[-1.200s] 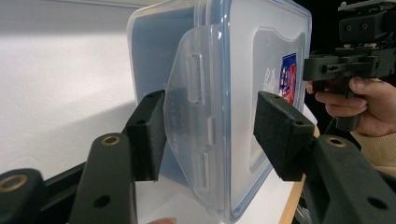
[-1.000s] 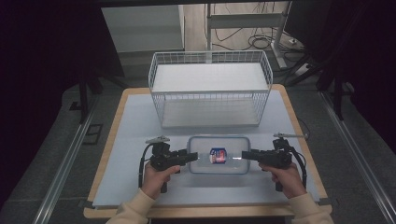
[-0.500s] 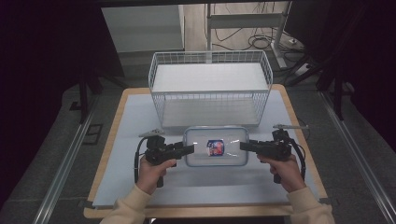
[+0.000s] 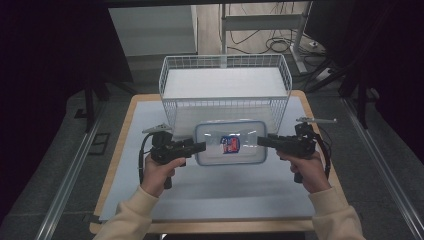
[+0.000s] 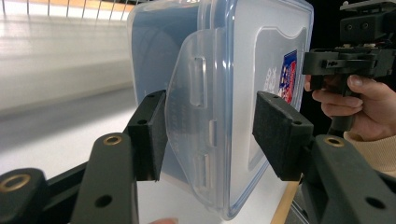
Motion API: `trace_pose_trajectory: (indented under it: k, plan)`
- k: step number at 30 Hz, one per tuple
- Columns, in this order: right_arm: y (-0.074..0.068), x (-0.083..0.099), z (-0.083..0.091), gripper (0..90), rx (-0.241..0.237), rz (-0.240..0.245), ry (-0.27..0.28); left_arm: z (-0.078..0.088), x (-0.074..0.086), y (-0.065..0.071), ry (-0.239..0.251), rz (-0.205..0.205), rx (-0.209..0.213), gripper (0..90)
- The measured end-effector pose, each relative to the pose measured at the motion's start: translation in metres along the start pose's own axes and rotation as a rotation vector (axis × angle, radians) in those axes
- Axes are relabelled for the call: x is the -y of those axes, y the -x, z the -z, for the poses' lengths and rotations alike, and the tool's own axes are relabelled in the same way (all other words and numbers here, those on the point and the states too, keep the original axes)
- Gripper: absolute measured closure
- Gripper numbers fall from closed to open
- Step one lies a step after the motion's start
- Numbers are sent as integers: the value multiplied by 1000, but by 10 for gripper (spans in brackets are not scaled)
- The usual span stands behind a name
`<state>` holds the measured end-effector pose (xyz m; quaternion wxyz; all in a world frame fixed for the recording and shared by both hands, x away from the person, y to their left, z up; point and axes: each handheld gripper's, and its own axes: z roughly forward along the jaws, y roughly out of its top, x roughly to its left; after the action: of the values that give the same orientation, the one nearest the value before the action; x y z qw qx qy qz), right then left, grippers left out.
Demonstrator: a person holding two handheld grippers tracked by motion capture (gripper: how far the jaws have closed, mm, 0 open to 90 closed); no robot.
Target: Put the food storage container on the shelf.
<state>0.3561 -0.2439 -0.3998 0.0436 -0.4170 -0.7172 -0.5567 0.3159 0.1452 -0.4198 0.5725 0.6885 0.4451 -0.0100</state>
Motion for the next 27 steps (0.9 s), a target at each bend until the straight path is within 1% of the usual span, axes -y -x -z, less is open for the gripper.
trace_pose_trajectory:
  k: [2, 4, 5, 6, 8, 9, 10, 12, 13, 14, 17, 22, 27]
  plan:
    - [-5, -9, 3, 523, 2, 10, 17, 1, -5, 2, 5, -2, 4, 467]
    - [-6, -13, 4, 524, 1, 14, 24, 3, -11, 4, 12, -1, 9, 467]
    - [-9, -19, 6, 524, 2, 16, 36, 3, -14, 4, 14, -2, 12, 469]
    - [-9, -19, 6, 524, 2, 16, 36, 4, -17, 5, 16, -4, 13, 469]
    - [-11, -26, 7, 524, 4, 23, 41, 6, -22, 7, 22, -9, 12, 469]
    - [-14, -32, 8, 524, 3, 28, 42, 7, -25, 8, 24, -12, 12, 469]
    - [-14, -32, 8, 524, 3, 28, 42, 8, -28, 8, 26, -16, 10, 469]
    - [-15, -37, 8, 524, -2, 30, 46, 10, -35, 9, 28, -22, 8, 470]
    - [-17, -43, 8, 524, -4, 32, 51, 11, -41, 11, 30, -29, 4, 469]
    - [-17, -43, 8, 524, -4, 32, 51, 11, -41, 11, 30, -29, 4, 469]
    - [-20, -53, 8, 522, -2, 39, 60, 13, -50, 13, 37, -34, 0, 468]
    - [-24, -62, 9, 522, -2, 47, 64, 17, -60, 15, 49, -45, -2, 468]
    - [-27, -69, 8, 521, -3, 52, 68, 18, -66, 16, 53, -50, -5, 468]
